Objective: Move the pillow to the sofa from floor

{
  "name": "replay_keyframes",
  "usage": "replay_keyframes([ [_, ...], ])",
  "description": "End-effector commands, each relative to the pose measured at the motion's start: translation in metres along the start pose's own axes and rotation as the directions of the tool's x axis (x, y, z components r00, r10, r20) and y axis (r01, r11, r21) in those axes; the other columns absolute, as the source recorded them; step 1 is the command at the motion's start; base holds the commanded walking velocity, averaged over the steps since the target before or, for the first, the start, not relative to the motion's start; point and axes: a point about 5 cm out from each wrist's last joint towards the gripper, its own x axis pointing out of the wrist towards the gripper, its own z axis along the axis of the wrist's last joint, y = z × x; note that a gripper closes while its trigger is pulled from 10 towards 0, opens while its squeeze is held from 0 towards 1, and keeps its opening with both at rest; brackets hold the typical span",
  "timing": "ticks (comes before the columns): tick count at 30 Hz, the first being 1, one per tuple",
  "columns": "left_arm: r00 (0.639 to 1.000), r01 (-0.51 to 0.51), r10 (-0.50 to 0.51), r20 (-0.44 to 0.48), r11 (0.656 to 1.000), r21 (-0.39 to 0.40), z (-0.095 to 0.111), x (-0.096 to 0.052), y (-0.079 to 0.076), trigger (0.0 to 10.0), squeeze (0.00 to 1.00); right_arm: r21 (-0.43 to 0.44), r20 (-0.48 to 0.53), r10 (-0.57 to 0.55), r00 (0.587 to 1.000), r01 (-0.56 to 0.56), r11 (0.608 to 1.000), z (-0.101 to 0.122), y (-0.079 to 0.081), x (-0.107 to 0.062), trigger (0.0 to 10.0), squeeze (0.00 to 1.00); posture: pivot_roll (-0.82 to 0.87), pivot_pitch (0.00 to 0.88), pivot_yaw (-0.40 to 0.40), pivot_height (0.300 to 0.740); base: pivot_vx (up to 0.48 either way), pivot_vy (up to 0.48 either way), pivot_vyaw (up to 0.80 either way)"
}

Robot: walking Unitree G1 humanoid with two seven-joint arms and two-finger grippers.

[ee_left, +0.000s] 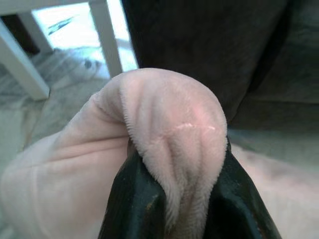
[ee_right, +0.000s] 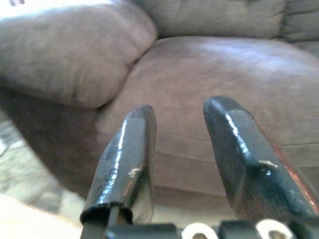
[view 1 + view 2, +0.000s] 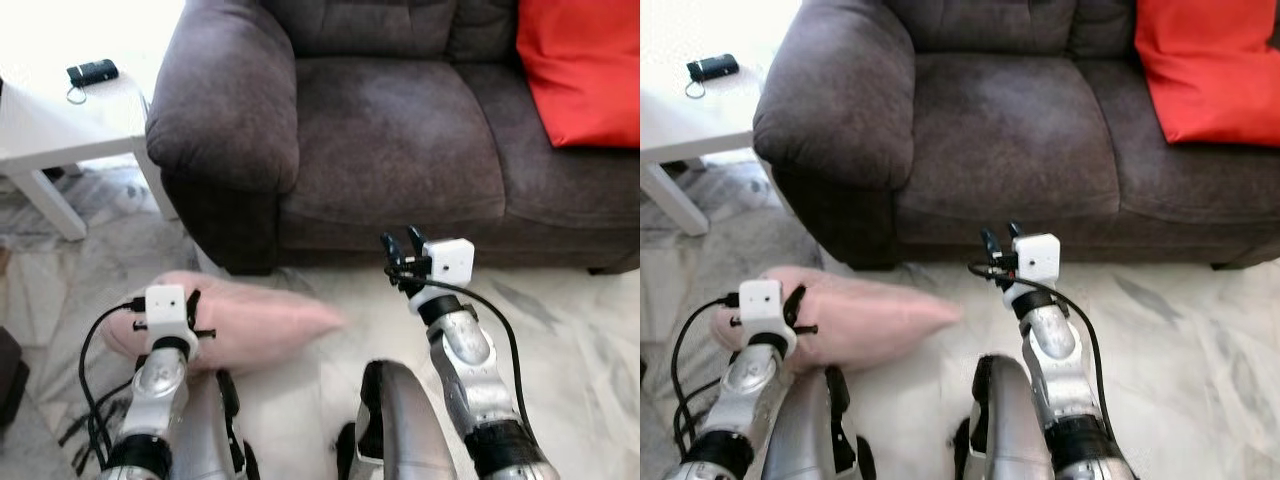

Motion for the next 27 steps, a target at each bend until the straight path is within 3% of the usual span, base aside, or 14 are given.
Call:
replay_keyframes([
  [1,0.993,0.005,-0.003,0.12,1.0,-0.015,0.024,0.007,-0.001,10.0,0.0,0.015,-0.001,-0.036,0.999,0.036,0.999,-0.004,-0.005,-0.002,10.0,0.0,0.03,0.055,-0.05,0.551,0.0,0.0,0.0],
  [12,0.978,0.048,-0.047,0.205,0.999,0.001,0.046,0.014,-0.008,10.0,0.0,0.048,-0.004,-0.109,0.994,0.109,0.993,-0.006,-0.01,0.005,10.0,0.0,0.05,0.034,-0.03,0.551,0.0,0.0,0.0],
  [27,0.974,0.089,-0.085,0.211,0.996,-0.007,0.053,0.02,-0.019,10.0,0.0,0.052,0.005,-0.152,0.988,0.151,0.987,-0.009,-0.006,0.008,10.0,0.0,0.03,0.035,0.006,0.567,0.0,0.0,0.0],
])
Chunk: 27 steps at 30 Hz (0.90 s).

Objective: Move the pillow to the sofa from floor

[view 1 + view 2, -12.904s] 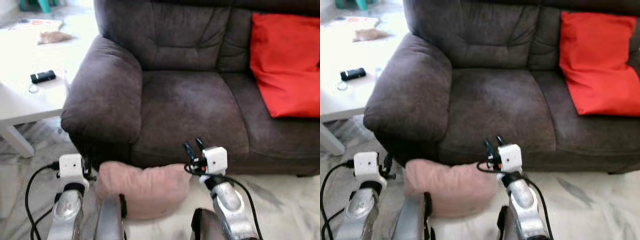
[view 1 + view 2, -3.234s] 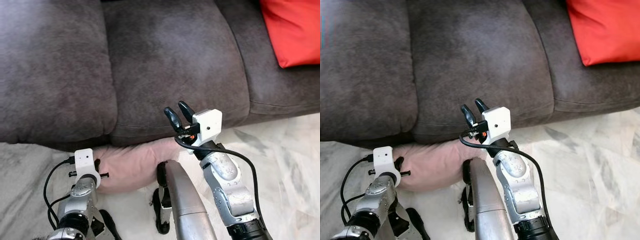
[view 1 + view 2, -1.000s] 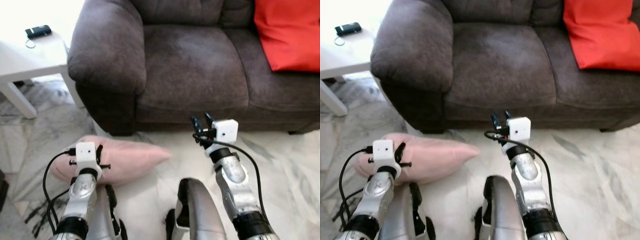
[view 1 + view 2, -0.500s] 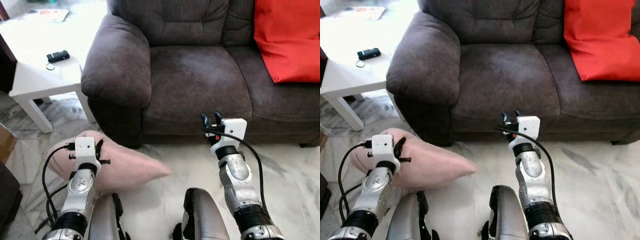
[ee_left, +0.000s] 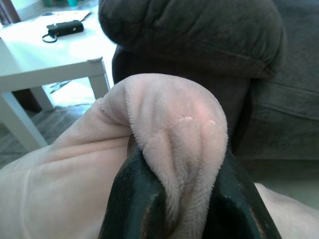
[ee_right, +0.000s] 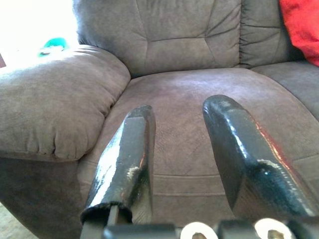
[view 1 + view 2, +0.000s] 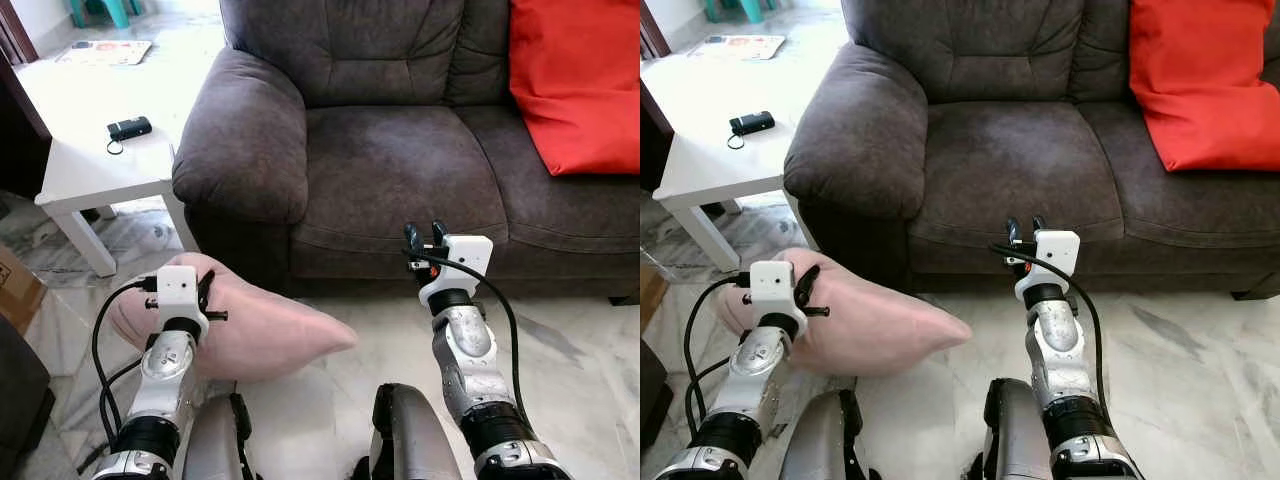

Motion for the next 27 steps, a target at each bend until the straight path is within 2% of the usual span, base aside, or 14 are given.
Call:
replay_keyframes([
  [1,0.992,0.007,-0.006,0.126,1.0,-0.007,0.027,0.009,-0.002,10.0,0.0,0.003,-0.002,-0.011,1.0,0.011,1.0,-0.002,-0.001,-0.001,10.0,0.0,0.03,0.039,0.005,0.572,0.0,0.0,0.0],
  [27,0.993,0.024,-0.023,0.112,1.0,-0.009,0.021,0.005,-0.007,10.0,0.0,0.022,0.008,0.034,0.999,-0.034,0.999,-0.001,0.014,0.004,10.0,0.0,0.03,0.013,0.0,0.732,0.0,0.0,0.0],
])
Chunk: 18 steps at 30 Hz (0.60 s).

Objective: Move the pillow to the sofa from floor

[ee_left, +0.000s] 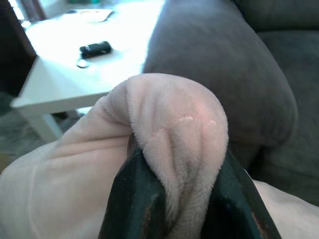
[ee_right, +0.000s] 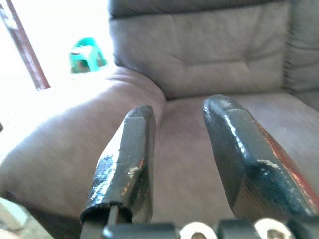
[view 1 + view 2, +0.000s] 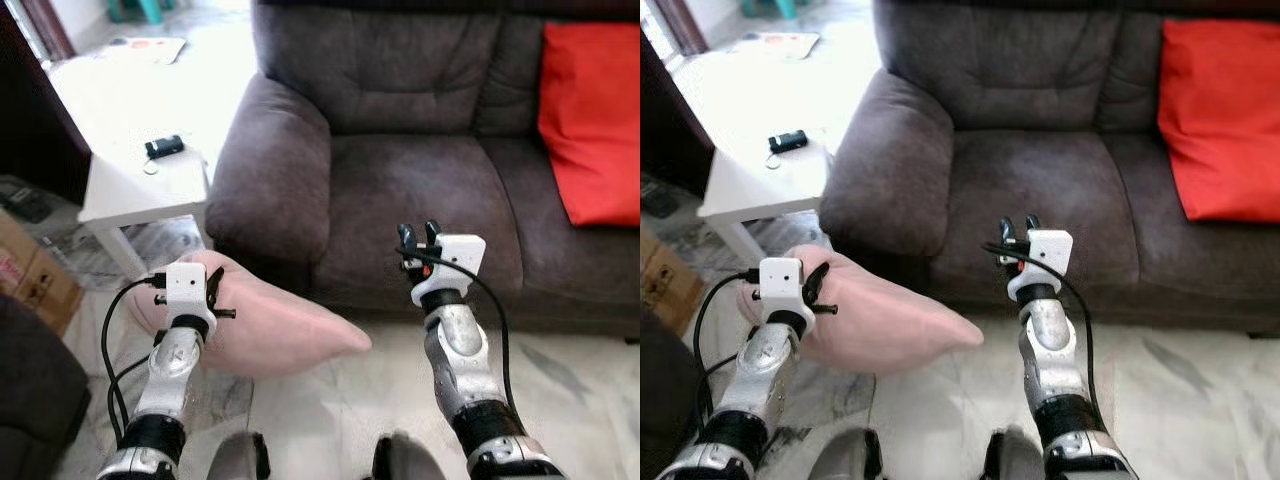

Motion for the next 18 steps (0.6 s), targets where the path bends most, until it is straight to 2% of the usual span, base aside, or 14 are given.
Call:
replay_keyframes([
  [1,0.993,-0.001,0.001,0.115,1.0,-0.002,0.0227,0.0059,0.0008,10.0,0.0,0.004,-0.011,0.005,1.0,-0.005,1.0,-0.0032,0.0013,-0.0011,10.0,0.0,0.03,0.012,0.0,0.74,0.0,0.0,0.0],
  [18,0.992,-0.001,0.001,0.128,1.0,-0.002,0.0265,0.0054,0.0012,10.0,0.0,0.016,-0.014,0.015,1.0,-0.015,1.0,-0.0042,0.004,0.0,10.0,0.0,0.04,0.033,-0.002,0.74,0.0,0.0,0.0],
])
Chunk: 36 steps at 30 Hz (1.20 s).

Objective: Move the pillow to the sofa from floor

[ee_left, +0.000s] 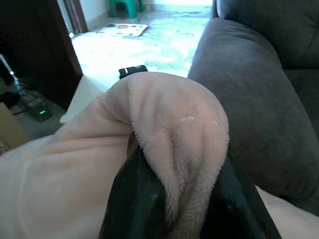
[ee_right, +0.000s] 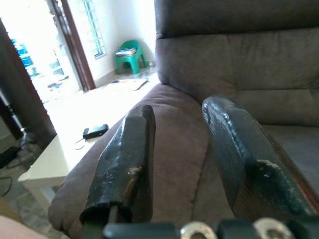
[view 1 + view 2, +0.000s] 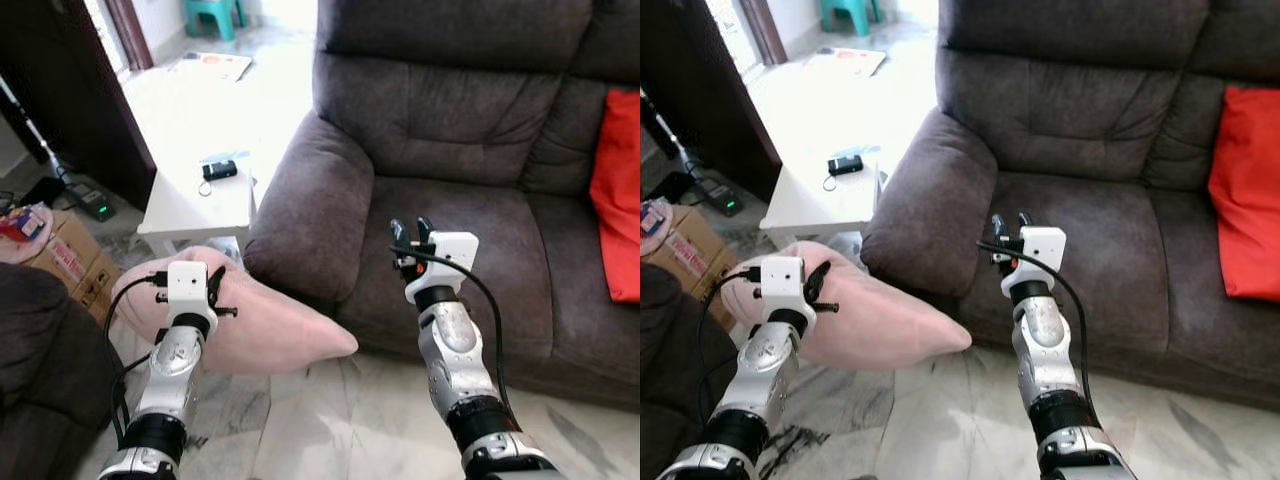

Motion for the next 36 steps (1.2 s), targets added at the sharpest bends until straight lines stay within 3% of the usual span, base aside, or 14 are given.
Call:
replay_keyframes([
  [1,0.995,-0.005,0.005,0.101,1.0,-0.003,0.02,0.004,0.002,10.0,0.0,0.003,-0.004,-0.006,1.0,0.006,1.0,-0.002,-0.001,-0.001,10.0,0.0,0.04,0.033,-0.002,0.74,0.0,0.0,0.0],
  [10,0.992,0.019,-0.017,0.122,1.0,-0.009,0.028,0.006,-0.001,10.0,0.0,-0.075,-0.086,0.054,0.995,-0.061,0.995,-0.009,-0.007,-0.001,10.0,0.0,0.05,0.038,-0.006,0.74,0.0,0.0,0.0],
  [14,0.987,0.093,-0.089,0.133,0.995,-0.024,0.035,0.007,-0.009,10.0,0.0,-0.236,-0.203,0.135,0.97,-0.182,0.955,-0.018,-0.02,-0.006,10.0,0.0,0.04,0.045,-0.011,0.74,0.0,0.0,0.0],
  [17,0.979,0.141,-0.135,0.155,0.99,-0.03,0.042,0.008,-0.014,10.0,0.0,-0.251,-0.317,0.203,0.926,-0.288,0.924,-0.029,-0.025,-0.013,10.0,0.0,0.04,0.053,-0.011,0.74,0.0,0.0,0.0],
  [19,0.975,0.165,-0.159,0.155,0.986,-0.027,0.044,0.009,-0.017,10.0,0.0,-0.29,-0.414,0.257,0.873,-0.394,0.872,-0.039,-0.03,-0.023,10.0,0.0,0.04,0.056,-0.011,0.74,0.0,0.0,0.0],
  [21,0.971,0.187,-0.18,0.158,0.982,-0.03,0.046,0.009,-0.02,10.0,0.0,-0.266,-0.5,0.315,0.807,-0.489,0.831,-0.049,-0.034,-0.035,10.0,0.0,0.04,0.06,-0.009,0.74,0.0,0.0,0.0],
  [22,0.971,0.187,-0.18,0.158,0.982,-0.03,0.046,0.009,-0.02,10.0,0.0,-0.266,-0.5,0.315,0.807,-0.489,0.831,-0.049,-0.034,-0.035,10.0,0.0,0.04,0.06,-0.009,0.74,0.0,0.0,0.0],
  [24,0.964,0.214,-0.206,0.166,0.976,-0.032,0.05,0.009,-0.024,10.0,0.0,-0.253,-0.581,0.333,0.743,-0.554,0.793,-0.059,-0.042,-0.049,10.0,0.0,0.04,0.065,-0.009,0.74,0.0,0.0,0.0],
  [30,0.954,0.251,-0.238,0.18,0.967,-0.049,0.06,0.01,-0.029,10.0,0.0,-0.262,-0.589,0.296,0.752,-0.525,0.81,-0.061,-0.049,-0.053,10.0,0.0,0.03,0.072,-0.01,0.74,0.0,0.0,0.0],
  [31,0.953,0.256,-0.243,0.182,0.965,-0.052,0.062,0.01,-0.029,10.0,0.0,-0.259,-0.588,0.292,0.754,-0.517,0.816,-0.06,-0.05,-0.053,10.0,0.92,0.03,0.072,-0.01,0.74,0.0,0.0,0.0],
  [32,0.952,0.258,-0.245,0.184,0.965,-0.053,0.063,0.011,-0.03,10.0,0.0,-0.256,-0.587,0.29,0.756,-0.513,0.82,-0.06,-0.05,-0.053,10.0,0.92,0.03,0.072,-0.01,0.74,0.0,0.0,0.0],
  [33,0.951,0.261,-0.247,0.186,0.964,-0.055,0.064,0.011,-0.03,10.0,0.0,-0.254,-0.594,0.297,0.747,-0.526,0.812,-0.061,-0.051,-0.055,10.0,1.0,0.03,0.073,-0.01,0.74,0.0,0.0,0.0],
  [36,0.95,0.266,-0.251,0.187,0.962,-0.057,0.065,0.012,-0.031,10.0,0.0,-0.258,-0.611,0.317,0.725,-0.561,0.787,-0.062,-0.052,-0.059,10.0,1.0,0.03,0.073,-0.01,0.74,0.0,0.0,0.0],
])
